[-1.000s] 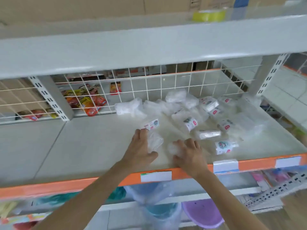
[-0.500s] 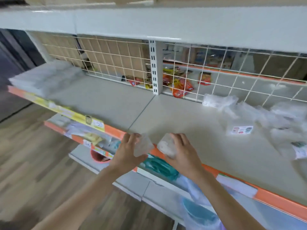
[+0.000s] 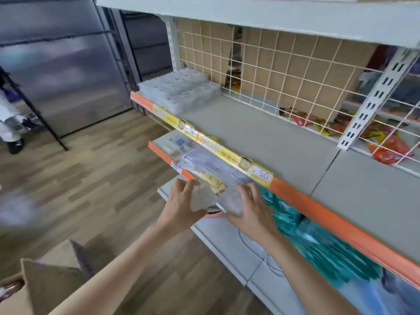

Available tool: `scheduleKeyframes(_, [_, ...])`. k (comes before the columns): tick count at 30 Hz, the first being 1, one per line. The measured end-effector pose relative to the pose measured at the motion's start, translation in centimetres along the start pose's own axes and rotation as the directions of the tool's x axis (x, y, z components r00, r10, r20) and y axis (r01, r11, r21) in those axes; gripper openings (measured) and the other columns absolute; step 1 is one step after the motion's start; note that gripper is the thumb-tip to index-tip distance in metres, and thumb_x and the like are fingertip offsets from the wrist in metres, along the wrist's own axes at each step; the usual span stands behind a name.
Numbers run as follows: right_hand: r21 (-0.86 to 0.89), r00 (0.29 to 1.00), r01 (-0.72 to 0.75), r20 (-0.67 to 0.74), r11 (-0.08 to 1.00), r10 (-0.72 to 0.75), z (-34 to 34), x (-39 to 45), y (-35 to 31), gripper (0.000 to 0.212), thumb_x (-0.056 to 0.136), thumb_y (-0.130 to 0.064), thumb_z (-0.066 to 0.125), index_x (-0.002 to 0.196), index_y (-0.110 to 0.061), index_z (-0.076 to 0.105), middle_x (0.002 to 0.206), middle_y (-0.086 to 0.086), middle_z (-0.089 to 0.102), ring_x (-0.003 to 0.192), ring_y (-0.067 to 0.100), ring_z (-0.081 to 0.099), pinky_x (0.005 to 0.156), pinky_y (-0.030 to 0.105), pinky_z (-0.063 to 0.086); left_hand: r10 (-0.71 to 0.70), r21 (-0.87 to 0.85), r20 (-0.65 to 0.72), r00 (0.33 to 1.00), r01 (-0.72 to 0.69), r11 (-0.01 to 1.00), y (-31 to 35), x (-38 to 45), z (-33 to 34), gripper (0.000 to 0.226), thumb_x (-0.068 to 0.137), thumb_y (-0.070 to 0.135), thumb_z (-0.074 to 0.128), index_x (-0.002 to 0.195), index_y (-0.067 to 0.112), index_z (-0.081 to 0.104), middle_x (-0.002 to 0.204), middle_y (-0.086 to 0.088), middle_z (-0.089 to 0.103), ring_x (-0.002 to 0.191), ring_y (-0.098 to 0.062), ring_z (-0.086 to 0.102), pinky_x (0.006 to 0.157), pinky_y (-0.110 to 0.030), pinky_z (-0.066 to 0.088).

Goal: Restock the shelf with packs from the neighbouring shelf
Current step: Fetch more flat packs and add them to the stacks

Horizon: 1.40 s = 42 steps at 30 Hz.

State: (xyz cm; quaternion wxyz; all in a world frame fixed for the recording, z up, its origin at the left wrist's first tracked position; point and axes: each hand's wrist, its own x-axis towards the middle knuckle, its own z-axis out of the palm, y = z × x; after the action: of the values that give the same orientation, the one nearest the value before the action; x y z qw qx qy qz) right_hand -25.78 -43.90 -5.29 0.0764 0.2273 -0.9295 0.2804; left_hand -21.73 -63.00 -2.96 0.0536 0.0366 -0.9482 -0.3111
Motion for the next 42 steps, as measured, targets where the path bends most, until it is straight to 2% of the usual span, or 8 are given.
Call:
scheduleKeyframes(8, [-0.02, 0.991, 0.097, 0.091, 0.995, -0.094, 5.3, 7.1, -4.6, 0.061, 0.07, -0.022, 0.071, 0.125, -0.009, 0.047, 0.113, 0.009, 0.043, 0.098, 0.031, 0.053, 0.067, 0.027, 0.034, -0.099, 0.012, -0.131, 0.986, 0.101, 0.995, -8.2, 1.3, -4.3, 0.067, 0.069, 0.023, 0.076, 0.126, 0.016, 0.044, 0.104, 0.004, 0.028, 0.101, -0.015, 0.027, 0.085, -0.02, 0.025])
scheduleKeyframes(13, [0.006, 0.984, 0.099, 0.148, 0.995, -0.098, 9.1, 12.2, -4.5, 0.06, 0.07, -0.02, 0.069, 0.124, -0.011, 0.047, 0.112, 0.008, 0.042, 0.098, 0.032, 0.054, 0.069, 0.033, 0.044, -0.129, 0.034, -0.087, 0.988, 0.133, 0.991, -11.1, 4.2, -3.8, 0.067, 0.07, 0.025, 0.074, 0.129, 0.017, 0.042, 0.11, 0.0, 0.031, 0.107, -0.02, 0.03, 0.092, -0.023, 0.031])
scheduleKeyframes(17, [0.102, 0.986, 0.121, 0.107, 0.987, -0.132, 11.7, 18.9, -4.3, 0.06, 0.066, -0.016, 0.073, 0.12, -0.01, 0.048, 0.108, 0.009, 0.043, 0.096, 0.034, 0.053, 0.07, 0.033, 0.042, -0.137, 0.084, -0.107, 0.985, 0.147, 0.986, -13.0, 10.2, -5.9, 0.065, 0.071, 0.025, 0.072, 0.129, 0.016, 0.042, 0.109, 0.0, 0.032, 0.105, -0.019, 0.03, 0.091, -0.022, 0.031])
scheduleKeyframes(21, [0.011, 0.985, 0.139, -0.103, 0.99, -0.137, 11.9, 27.2, -3.5, 0.07, 0.052, -0.015, 0.082, 0.114, -0.009, 0.05, 0.099, 0.013, 0.05, 0.083, 0.037, 0.057, 0.068, 0.039, 0.048, -0.095, 0.153, -0.106, 0.99, 0.11, 0.982, -14.1, 17.5, -9.2, 0.064, 0.072, 0.028, 0.072, 0.127, 0.015, 0.041, 0.113, -0.002, 0.034, 0.107, -0.02, 0.031, 0.094, -0.023, 0.03])
scheduleKeyframes(27, [-0.195, 0.972, -0.186, -0.178, 0.963, 0.151, 10.7, 33.5, 3.4, 0.072, 0.053, -0.02, 0.082, 0.117, 0.0, 0.056, 0.098, 0.022, 0.056, 0.087, 0.04, 0.053, 0.068, 0.047, 0.046, 0.002, 0.104, -0.064, 0.998, 0.004, 0.995, -13.9, 26.5, -8.3, 0.067, 0.07, 0.03, 0.076, 0.128, 0.02, 0.044, 0.116, -0.001, 0.038, 0.112, -0.018, 0.033, 0.09, -0.017, 0.026])
scheduleKeyframes(32, [-0.168, 0.962, -0.229, -0.191, 0.959, 0.196, 11.5, 33.3, 5.6, 0.07, 0.064, -0.047, 0.045, 0.118, -0.005, 0.059, 0.095, 0.014, 0.059, 0.083, 0.036, 0.057, 0.066, 0.041, 0.048, 0.13, 0.066, 0.019, 0.991, -0.131, 0.989, -12.0, 33.0, -4.7, 0.07, 0.067, 0.027, 0.077, 0.128, 0.018, 0.046, 0.117, -0.003, 0.041, 0.114, -0.021, 0.038, 0.099, -0.025, 0.031])
scheduleKeyframes(35, [-0.176, 0.941, -0.278, -0.245, 0.944, 0.232, 11.2, 33.8, 5.5, 0.069, 0.063, -0.049, 0.046, 0.116, -0.009, 0.06, 0.094, 0.01, 0.06, 0.082, 0.033, 0.059, 0.065, 0.039, 0.049, 0.17, 0.035, 0.091, 0.981, -0.174, 0.984, -10.9, 36.6, -2.7, 0.071, 0.067, 0.028, 0.078, 0.128, 0.015, 0.043, 0.118, -0.003, 0.044, 0.113, -0.018, 0.041, 0.096, -0.023, 0.03])
scheduleKeyframes(42, [-0.143, 0.816, -0.507, -0.399, 0.85, 0.419, 10.9, 34.0, 5.9, 0.07, 0.063, -0.048, 0.044, 0.119, -0.008, 0.058, 0.105, 0.012, 0.053, 0.094, 0.026, 0.038, 0.071, 0.04, 0.049, 0.322, -0.024, 0.253, 0.912, -0.327, 0.945, -11.2, 42.5, -0.5, 0.081, 0.055, 0.066, 0.055, 0.113, 0.01, 0.05, 0.109, -0.002, 0.056, 0.101, -0.019, 0.044, 0.088, -0.022, 0.03])
